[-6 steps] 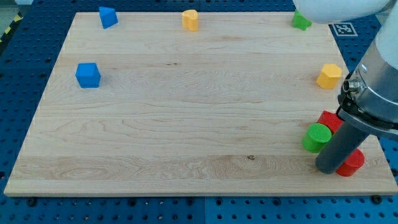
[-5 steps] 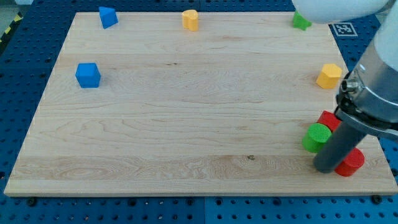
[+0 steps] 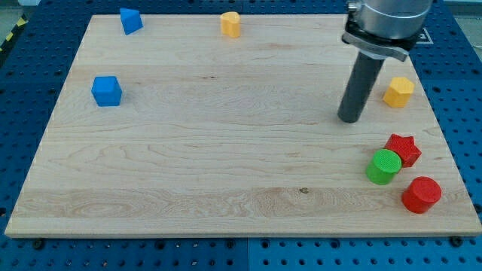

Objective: Move the red star diagonally to the bottom right side of the blue cube

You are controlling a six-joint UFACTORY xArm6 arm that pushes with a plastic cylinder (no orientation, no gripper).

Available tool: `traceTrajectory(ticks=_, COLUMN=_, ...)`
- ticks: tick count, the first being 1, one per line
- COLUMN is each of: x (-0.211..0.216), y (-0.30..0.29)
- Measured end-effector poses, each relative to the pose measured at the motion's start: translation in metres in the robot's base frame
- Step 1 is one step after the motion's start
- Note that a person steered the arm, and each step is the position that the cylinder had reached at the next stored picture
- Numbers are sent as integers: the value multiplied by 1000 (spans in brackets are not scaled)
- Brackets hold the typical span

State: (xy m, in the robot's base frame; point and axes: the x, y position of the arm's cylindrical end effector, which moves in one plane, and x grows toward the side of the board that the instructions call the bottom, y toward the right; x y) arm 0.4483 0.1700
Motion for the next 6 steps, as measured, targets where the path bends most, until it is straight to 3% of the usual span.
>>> traceTrajectory(ticks=3, x=45, y=106)
traceTrajectory(ticks=6, x=60, y=95)
